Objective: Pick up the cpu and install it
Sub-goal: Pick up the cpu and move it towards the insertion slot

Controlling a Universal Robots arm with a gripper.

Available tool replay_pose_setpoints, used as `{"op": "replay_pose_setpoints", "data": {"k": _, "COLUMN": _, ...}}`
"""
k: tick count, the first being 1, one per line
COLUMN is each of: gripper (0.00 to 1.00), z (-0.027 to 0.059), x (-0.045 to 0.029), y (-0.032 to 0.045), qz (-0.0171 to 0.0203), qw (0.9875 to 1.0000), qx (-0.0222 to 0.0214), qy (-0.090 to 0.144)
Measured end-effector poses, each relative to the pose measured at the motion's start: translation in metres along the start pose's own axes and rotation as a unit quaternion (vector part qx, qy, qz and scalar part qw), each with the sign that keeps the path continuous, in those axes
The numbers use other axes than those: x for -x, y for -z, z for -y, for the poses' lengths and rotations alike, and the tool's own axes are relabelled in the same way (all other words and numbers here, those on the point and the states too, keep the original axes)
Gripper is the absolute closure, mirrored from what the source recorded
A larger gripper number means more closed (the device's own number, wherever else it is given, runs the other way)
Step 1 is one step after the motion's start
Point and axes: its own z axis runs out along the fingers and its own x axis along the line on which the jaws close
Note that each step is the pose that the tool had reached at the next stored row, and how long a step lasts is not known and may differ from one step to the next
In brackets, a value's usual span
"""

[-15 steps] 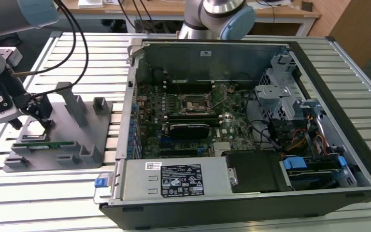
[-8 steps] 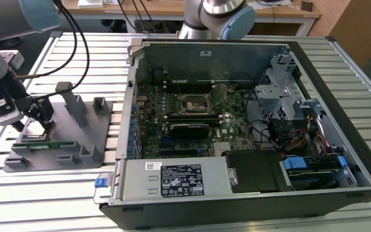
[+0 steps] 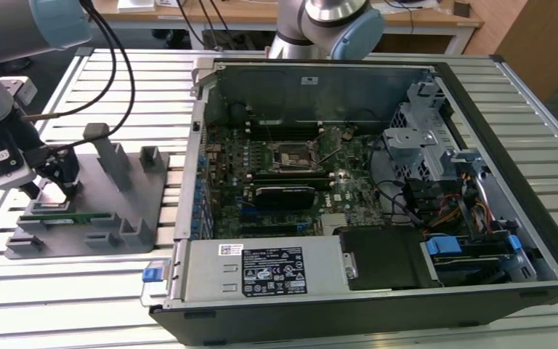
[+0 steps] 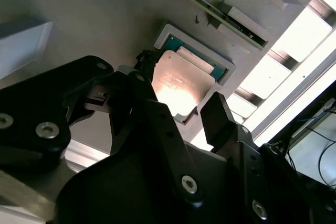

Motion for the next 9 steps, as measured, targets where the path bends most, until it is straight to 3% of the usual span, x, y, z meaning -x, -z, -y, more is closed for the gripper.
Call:
{"op": "replay_pose_setpoints", "data": {"k": 8, "gripper": 0.39, "z": 0.0, "x": 0.0, "y": -0.0005, "qz": -0.0001, "qw": 1.0, "qx": -0.0002, "qy": 0.0}}
{"op": "replay_pose_setpoints", "data": {"k": 9, "gripper": 0.45, "z": 0.0, "x": 0.0, "y": -0.0006, "qz": -0.0001, "qw": 1.0, "qx": -0.0001, "qy": 0.0}}
